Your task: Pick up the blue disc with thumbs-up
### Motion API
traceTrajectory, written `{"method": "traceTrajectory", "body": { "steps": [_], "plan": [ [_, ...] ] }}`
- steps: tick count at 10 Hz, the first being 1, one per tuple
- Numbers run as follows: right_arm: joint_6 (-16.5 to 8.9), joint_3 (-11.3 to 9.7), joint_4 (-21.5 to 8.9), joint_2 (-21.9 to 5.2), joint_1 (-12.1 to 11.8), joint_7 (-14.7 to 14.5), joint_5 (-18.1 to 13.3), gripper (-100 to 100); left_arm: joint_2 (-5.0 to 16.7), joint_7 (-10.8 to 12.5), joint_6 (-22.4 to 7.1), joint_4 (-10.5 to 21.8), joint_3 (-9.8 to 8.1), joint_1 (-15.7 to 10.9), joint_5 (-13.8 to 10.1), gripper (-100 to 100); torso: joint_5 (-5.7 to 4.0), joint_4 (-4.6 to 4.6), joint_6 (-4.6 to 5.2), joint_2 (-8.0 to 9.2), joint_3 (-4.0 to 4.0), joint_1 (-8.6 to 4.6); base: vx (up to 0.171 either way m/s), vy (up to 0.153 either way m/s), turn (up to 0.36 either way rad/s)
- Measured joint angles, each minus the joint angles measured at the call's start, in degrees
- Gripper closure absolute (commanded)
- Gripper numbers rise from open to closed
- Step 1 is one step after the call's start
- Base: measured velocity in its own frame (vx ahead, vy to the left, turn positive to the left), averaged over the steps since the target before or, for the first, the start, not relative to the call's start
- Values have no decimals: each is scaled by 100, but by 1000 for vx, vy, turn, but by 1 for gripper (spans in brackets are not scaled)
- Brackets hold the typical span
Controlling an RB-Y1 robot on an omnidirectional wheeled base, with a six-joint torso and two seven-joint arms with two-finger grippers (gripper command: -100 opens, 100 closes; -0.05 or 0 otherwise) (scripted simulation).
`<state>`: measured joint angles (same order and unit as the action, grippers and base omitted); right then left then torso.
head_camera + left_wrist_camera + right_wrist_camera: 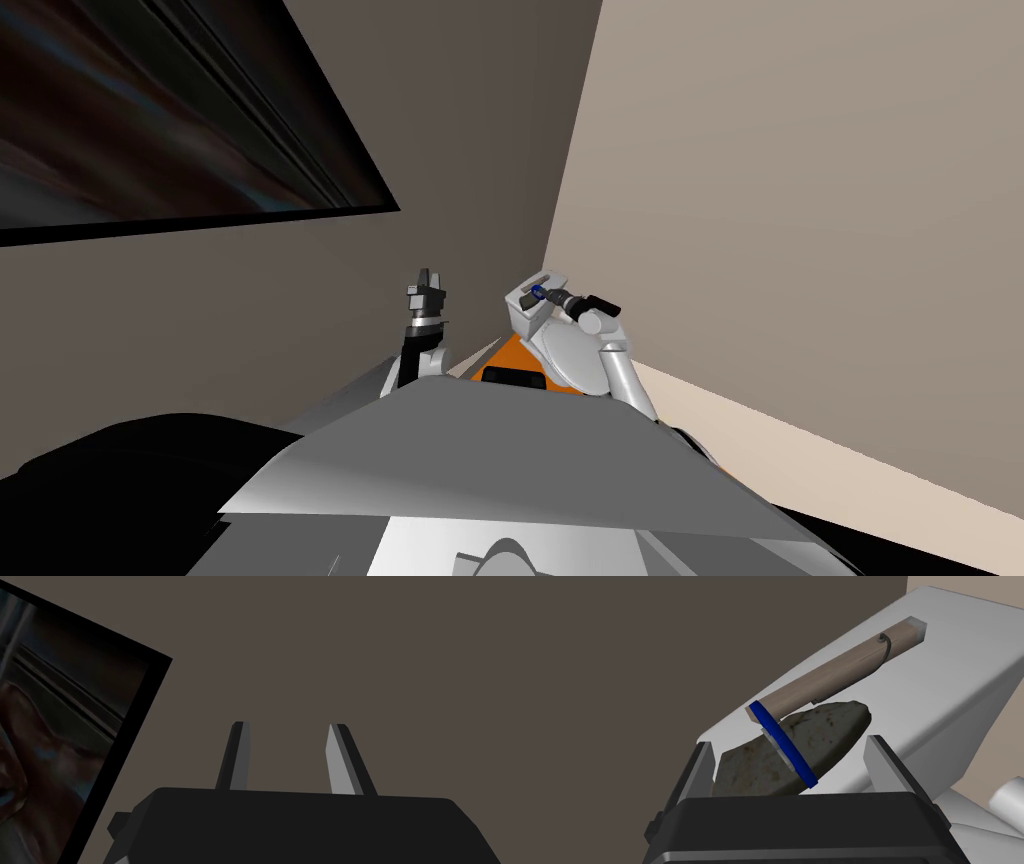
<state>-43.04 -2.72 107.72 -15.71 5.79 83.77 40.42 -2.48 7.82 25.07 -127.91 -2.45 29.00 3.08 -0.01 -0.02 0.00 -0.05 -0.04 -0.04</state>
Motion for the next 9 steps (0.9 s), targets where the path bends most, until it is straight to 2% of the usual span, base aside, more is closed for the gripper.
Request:
{"method": "traceTrajectory", "body": {
  "steps": [9],
  "plan": [
    [-983,-56,-482,-169,522,1419,551,-100,0,0,0,0,0,0,0,0,0,0,0,2,1,4,15,-2,-30]
  ]
}}
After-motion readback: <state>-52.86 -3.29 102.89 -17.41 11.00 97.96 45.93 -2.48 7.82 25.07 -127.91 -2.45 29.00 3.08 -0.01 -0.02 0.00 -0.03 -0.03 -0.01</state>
